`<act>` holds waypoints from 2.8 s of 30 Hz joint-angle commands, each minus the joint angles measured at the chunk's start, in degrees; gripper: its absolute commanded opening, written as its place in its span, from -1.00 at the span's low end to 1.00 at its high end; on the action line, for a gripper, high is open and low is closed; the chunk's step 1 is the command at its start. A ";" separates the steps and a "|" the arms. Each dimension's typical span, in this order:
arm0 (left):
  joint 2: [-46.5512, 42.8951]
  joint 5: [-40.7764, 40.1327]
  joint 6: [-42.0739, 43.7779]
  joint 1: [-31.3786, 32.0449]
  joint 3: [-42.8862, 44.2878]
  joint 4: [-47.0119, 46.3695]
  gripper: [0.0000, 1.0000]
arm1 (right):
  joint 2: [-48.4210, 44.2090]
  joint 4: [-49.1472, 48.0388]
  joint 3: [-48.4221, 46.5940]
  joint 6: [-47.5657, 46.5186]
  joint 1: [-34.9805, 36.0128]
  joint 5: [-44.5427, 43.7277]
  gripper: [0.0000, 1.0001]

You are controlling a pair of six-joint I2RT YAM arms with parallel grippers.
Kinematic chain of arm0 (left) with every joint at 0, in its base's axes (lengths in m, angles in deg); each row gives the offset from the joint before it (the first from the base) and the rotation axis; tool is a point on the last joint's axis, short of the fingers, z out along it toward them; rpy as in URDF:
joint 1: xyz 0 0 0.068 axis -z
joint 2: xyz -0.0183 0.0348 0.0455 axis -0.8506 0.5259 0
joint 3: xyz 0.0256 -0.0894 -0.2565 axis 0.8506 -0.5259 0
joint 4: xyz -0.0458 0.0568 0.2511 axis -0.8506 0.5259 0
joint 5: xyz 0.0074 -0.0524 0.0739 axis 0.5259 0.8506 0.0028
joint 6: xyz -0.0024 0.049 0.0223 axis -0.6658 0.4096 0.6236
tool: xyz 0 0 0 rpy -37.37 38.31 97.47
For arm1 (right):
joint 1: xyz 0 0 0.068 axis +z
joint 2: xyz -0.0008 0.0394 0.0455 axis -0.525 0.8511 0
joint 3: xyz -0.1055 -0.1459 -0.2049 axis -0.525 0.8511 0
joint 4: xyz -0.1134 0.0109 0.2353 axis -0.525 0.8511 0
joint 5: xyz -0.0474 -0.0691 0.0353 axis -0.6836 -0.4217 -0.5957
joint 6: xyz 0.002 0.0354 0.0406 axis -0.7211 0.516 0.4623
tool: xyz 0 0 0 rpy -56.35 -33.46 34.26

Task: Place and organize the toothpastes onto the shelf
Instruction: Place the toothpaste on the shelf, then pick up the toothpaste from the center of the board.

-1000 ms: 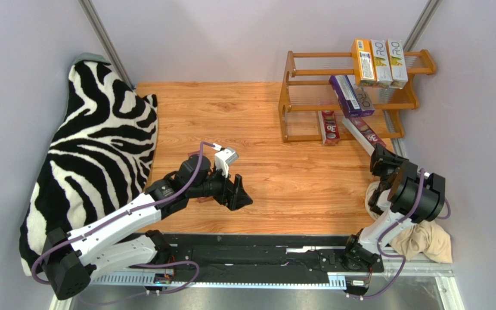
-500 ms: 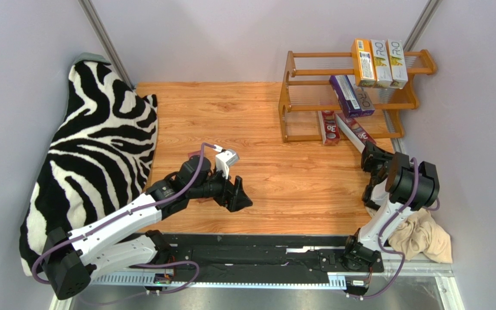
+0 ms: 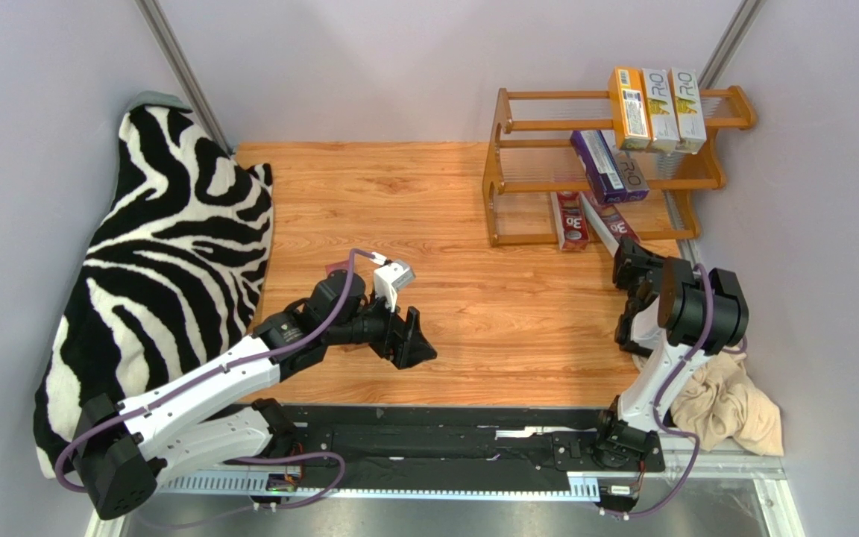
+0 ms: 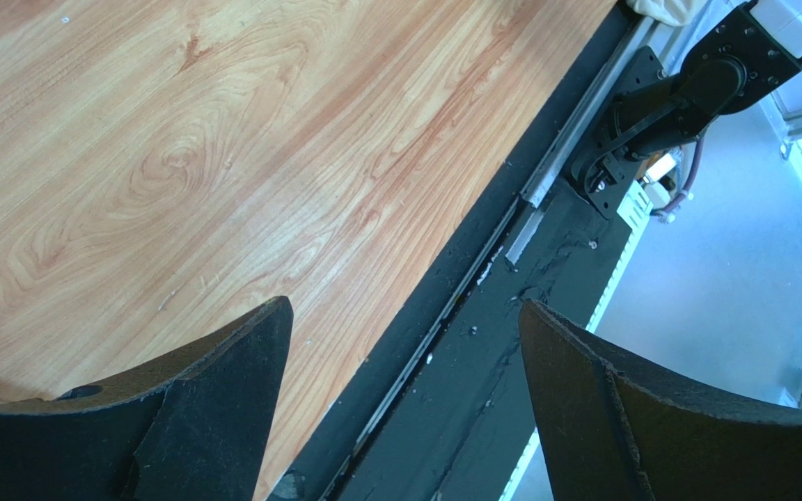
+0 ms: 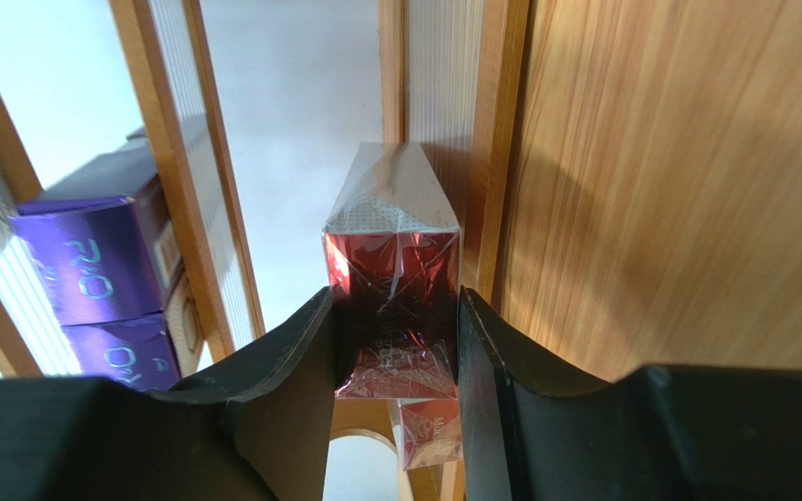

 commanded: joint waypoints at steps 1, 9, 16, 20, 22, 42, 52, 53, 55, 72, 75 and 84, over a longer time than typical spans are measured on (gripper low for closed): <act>-0.38 1.61 1.42 -0.07 0.06 -1.72 0.76 | 2.59 -7.27 -1.30 -0.02 2.17 -2.39 -1.00; -0.38 2.05 1.50 -0.07 0.15 -1.98 0.76 | 7.42 -9.47 -2.35 -0.98 4.72 0.42 -0.91; -0.82 2.23 1.24 -0.07 -0.38 -2.16 0.76 | 9.45 -9.84 -4.81 -1.16 6.30 3.14 -0.89; -1.08 2.23 1.15 -0.07 -0.56 -2.24 0.76 | 9.27 -8.34 -6.57 -1.42 6.39 4.46 -0.79; -1.35 2.23 1.07 -0.07 -0.64 -2.24 0.75 | 9.27 -7.20 -7.53 -1.51 6.39 5.16 -0.72; -5.48 -1.02 -0.25 -0.07 -1.17 -0.66 0.82 | 4.62 -11.41 1.42 -6.96 6.39 6.84 0.80; -5.39 -8.13 -2.10 -1.12 1.72 3.28 0.84 | -1.79 -11.59 9.94 -9.50 6.22 8.33 0.89; -5.30 -8.58 -2.36 -1.65 1.99 3.64 0.85 | -2.50 -11.50 11.52 -9.77 6.22 8.33 0.89; -5.04 -10.15 -3.06 -2.18 2.60 4.95 0.85 | -5.13 -11.41 13.37 -10.74 6.22 8.68 0.91; -1.00 -22.99 -7.72 -10.70 8.23 20.68 0.94 | -55.85 37.31 19.01 -25.22 6.30 11.85 0.95; -0.73 -26.85 -9.39 -12.28 9.02 23.32 0.94 | -72.38 55.95 16.03 -31.12 6.48 8.86 1.00; 3.66 -33.02 -12.91 -17.64 8.59 25.80 0.98 | -95.39 87.80 9.17 -42.36 6.48 3.59 1.00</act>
